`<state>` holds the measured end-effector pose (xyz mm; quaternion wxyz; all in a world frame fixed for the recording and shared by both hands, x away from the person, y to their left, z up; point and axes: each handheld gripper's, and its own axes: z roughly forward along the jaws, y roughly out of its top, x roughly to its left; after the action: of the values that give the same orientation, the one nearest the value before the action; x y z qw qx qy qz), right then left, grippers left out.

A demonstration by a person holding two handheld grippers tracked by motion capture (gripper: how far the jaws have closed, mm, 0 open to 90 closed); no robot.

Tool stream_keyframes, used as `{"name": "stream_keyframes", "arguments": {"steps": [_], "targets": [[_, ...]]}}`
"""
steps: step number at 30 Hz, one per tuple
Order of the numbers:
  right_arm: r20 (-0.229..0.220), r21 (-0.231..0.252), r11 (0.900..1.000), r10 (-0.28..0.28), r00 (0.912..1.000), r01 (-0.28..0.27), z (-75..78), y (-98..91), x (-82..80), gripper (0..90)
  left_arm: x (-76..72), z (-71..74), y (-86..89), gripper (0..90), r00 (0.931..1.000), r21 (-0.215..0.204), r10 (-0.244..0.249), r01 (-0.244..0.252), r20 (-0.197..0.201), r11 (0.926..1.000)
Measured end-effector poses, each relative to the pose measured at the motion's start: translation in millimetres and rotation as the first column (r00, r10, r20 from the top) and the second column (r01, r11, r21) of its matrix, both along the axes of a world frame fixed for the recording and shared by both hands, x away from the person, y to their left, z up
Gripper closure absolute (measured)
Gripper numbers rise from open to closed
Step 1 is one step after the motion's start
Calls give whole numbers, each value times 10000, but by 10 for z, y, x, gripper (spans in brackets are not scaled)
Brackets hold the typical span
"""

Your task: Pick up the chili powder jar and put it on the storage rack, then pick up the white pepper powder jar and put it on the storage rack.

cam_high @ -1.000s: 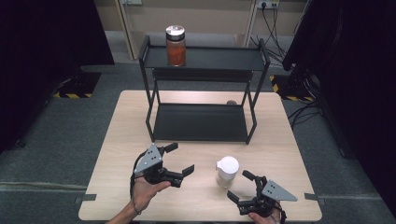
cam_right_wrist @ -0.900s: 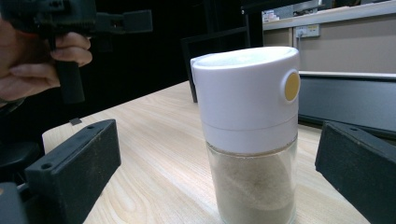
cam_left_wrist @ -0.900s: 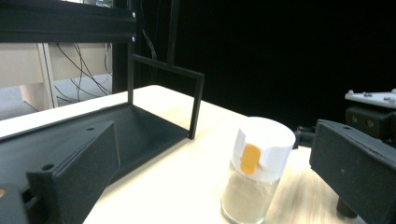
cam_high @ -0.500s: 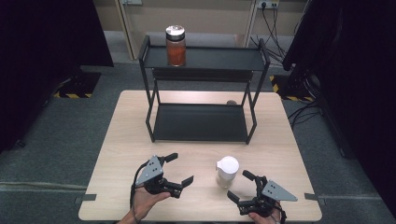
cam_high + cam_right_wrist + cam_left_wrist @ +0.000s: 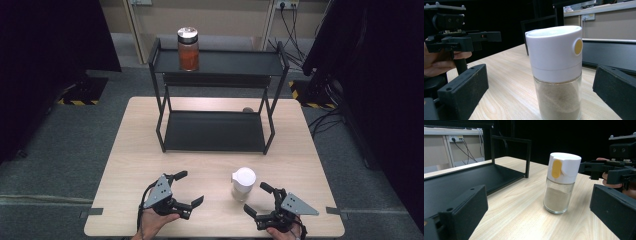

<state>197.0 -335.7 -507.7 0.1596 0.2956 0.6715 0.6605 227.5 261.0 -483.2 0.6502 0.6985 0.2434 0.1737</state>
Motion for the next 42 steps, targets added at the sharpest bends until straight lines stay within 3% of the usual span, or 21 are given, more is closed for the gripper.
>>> {"name": "stream_keyframes", "arguments": {"steps": [9,14,20,31,42], "targets": [[16,36,10000,22,10000,-22,-4,-8,4,3,2,-103,11,11,10000,-177,-24,22,-86,9998],[22,45,10000,4,10000,-5,-8,-18,2,3,16,-144,12,11,10000,-70,20,-20,7,10000],[41,21,10000,-1,10000,1,-2,-10,-1,4,33,-190,56,11,9996,-265,93,-100,-262,9996],[120,-9,10000,13,9999,-13,7,-10,-10,3,25,-200,52,11,9997,-212,46,-51,-240,9998],[-33,-93,9995,-318,9995,318,13,10,-3,4,28,-220,49,11,9995,-227,34,-41,-316,9997]]}}
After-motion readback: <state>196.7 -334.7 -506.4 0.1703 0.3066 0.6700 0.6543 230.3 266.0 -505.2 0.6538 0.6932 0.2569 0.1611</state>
